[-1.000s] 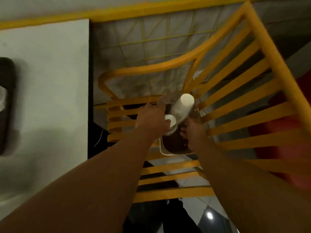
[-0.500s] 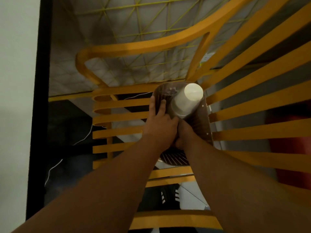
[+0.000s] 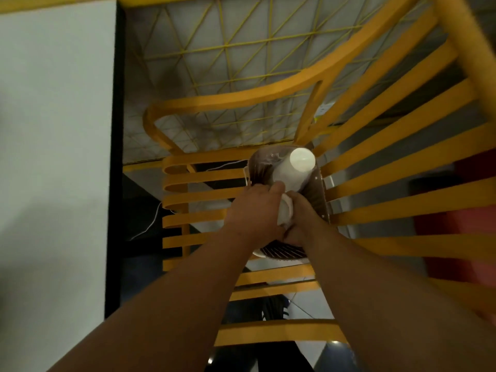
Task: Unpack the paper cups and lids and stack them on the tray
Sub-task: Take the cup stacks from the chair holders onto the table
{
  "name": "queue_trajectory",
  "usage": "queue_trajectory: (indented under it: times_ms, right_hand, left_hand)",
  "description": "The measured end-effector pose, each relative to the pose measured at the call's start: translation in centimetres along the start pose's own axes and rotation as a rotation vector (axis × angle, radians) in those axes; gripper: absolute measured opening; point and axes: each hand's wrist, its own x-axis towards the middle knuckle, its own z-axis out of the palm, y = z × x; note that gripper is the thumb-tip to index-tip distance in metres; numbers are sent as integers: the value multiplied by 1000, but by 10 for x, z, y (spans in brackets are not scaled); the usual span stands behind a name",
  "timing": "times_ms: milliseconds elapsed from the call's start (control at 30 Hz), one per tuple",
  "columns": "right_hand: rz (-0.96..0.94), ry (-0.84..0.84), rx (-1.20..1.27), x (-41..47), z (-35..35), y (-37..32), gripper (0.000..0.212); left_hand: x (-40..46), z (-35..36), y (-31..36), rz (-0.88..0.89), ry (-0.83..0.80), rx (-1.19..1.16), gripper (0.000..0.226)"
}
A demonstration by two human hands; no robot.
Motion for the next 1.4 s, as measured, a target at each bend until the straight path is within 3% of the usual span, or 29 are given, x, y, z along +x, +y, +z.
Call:
queue_trajectory:
  times_ms: [167, 300, 467, 600, 733, 900, 1133, 1300, 1400]
  right_hand:
    - [-258, 146, -83, -82, 33, -28, 43]
    - [-416, 13, -167, -169, 88, -50, 48]
    - [-627, -255, -211, -290, 184, -65, 59]
    - [-747, -298, -391, -367, 261, -47, 63]
    - [-770, -414, -512, -410, 334, 8, 70]
    - [-800, -453, -604, -430, 399, 104, 57]
    - [-717, -471, -620, -414, 445, 230, 32]
    - [-741, -353, -583, -366, 438, 306, 18]
    - [-627, -236, -574, -334, 417, 332, 18]
  left_hand:
    - [-50, -61, 31, -139, 250, -473, 81]
    - [-82, -131, 55, -156, 503, -754, 75]
    - [-142, -233, 62, -43, 657, -824, 72]
    - [-208, -303, 36, 16, 754, -950, 80]
    - [-299, -340, -11, 19, 821, -901, 83]
    - [-397, -336, -86, -8, 940, -854, 73]
    - [-477, -279, -175, -212, 1005, -993, 67]
    - [-482, -205, -220, -355, 921, -1072, 63]
    - [-474, -160, -235, -448, 814, -1122, 65]
